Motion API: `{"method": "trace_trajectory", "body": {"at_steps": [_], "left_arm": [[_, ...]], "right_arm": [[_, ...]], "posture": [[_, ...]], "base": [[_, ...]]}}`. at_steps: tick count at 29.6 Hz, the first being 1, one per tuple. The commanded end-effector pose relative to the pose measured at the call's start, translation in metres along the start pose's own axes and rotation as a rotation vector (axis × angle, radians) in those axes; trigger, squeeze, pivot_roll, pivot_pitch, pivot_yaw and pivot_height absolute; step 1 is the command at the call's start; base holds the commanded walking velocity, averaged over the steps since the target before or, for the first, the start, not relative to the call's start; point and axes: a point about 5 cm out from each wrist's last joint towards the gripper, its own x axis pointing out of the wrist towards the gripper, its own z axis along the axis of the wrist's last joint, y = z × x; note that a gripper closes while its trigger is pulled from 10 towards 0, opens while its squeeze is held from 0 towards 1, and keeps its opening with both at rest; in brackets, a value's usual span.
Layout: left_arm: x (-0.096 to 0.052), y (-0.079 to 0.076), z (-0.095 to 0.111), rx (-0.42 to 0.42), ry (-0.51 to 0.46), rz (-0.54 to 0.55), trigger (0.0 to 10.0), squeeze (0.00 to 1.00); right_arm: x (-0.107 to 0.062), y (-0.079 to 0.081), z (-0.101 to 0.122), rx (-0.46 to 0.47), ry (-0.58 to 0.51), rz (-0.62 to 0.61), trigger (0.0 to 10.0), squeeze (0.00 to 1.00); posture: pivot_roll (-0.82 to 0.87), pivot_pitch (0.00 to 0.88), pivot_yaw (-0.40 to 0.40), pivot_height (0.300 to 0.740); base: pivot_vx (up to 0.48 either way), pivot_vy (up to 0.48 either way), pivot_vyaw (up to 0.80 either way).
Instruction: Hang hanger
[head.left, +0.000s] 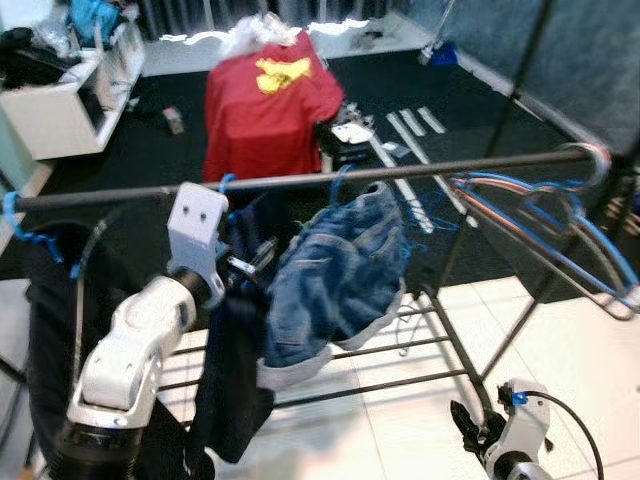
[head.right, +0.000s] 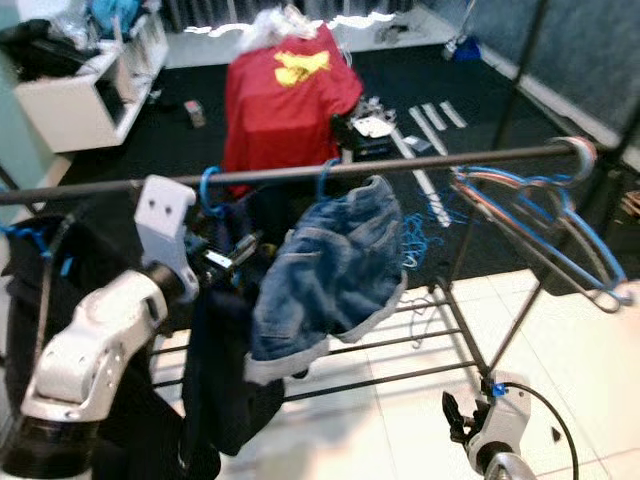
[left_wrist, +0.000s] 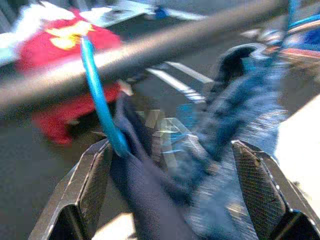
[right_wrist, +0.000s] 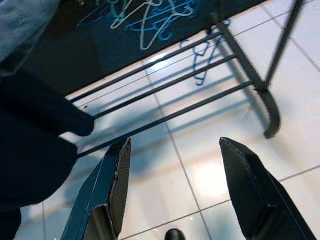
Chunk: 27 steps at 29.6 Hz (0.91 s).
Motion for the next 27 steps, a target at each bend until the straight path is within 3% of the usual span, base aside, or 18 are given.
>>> {"method": "trace_trajectory", "body": {"at_steps": [1, 4, 10, 17, 27], "left_arm": [[-0.002, 0.007, -0.011, 0.03, 0.054, 0.041, 10.0, 0.0], [-0.002, 0.021, -0.013, 0.124, 0.085, 0.149, 10.0, 0.0], [-0.001, 0.021, -0.022, 0.2, 0.134, 0.196, 10.0, 0.0], [0.001, 0.012, -0.035, 0.142, 0.197, 0.166, 10.0, 0.0], [0.001, 0.008, -0.037, 0.121, 0.208, 0.136, 10.0, 0.0]], "right_arm": [[0.0, 0.005, -0.006, 0.009, 0.021, 0.009, 10.0, 0.0], [0.0, 0.006, -0.007, 0.01, 0.021, 0.011, 10.0, 0.0], [-0.001, 0.006, -0.007, 0.01, 0.022, 0.012, 10.0, 0.0], [-0.001, 0.007, -0.009, 0.009, 0.023, 0.013, 10.0, 0.0], [-0.002, 0.007, -0.009, 0.009, 0.024, 0.014, 10.0, 0.0]], "posture": [[-0.05, 0.111, -0.005, 0.74], [-0.05, 0.108, -0.001, 0.74], [-0.05, 0.105, 0.0, 0.74], [-0.05, 0.101, 0.002, 0.74], [-0.05, 0.101, 0.003, 0.74]], "base": [[0.0, 0.0, 0.0], [0.0, 0.0, 0.0], [0.0, 0.0, 0.0], [0.0, 0.0, 0.0], [0.0, 0.0, 0.0]]}}
